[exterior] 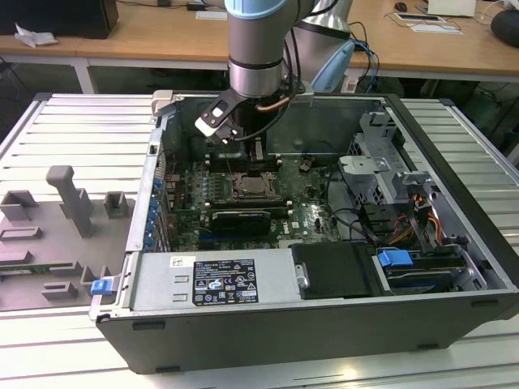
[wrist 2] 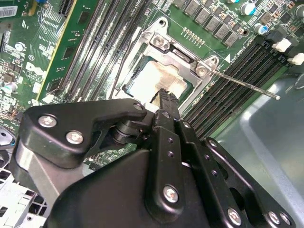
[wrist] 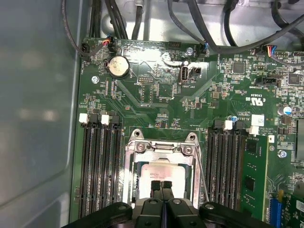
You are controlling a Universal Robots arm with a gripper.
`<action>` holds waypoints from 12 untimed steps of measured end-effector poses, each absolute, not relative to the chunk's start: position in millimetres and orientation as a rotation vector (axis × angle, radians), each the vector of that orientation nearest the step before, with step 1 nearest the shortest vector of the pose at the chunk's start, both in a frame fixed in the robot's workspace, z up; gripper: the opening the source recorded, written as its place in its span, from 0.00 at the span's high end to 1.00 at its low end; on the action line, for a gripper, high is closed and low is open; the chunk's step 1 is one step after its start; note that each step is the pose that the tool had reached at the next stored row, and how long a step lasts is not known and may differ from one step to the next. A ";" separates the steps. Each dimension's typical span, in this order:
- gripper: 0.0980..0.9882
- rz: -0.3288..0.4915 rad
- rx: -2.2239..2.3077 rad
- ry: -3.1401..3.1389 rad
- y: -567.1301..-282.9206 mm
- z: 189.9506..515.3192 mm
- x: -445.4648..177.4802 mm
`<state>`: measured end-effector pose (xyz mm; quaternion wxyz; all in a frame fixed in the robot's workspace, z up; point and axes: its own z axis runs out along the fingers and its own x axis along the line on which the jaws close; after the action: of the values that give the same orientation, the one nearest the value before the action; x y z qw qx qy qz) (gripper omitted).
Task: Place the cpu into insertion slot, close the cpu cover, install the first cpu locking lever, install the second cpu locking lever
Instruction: 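Install the first cpu locking lever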
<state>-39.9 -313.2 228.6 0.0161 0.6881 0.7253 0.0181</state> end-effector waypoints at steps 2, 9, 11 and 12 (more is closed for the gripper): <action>1.00 0.056 2.139 2.255 -313.2 229.4 -39.9; 1.00 0.053 2.139 2.254 -313.3 231.6 -39.9; 1.00 0.053 2.139 2.254 -313.2 232.9 -39.9; 1.00 0.053 2.139 2.254 -313.2 234.0 -39.9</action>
<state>-39.9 -313.2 234.0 0.0170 0.6881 0.7252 0.0170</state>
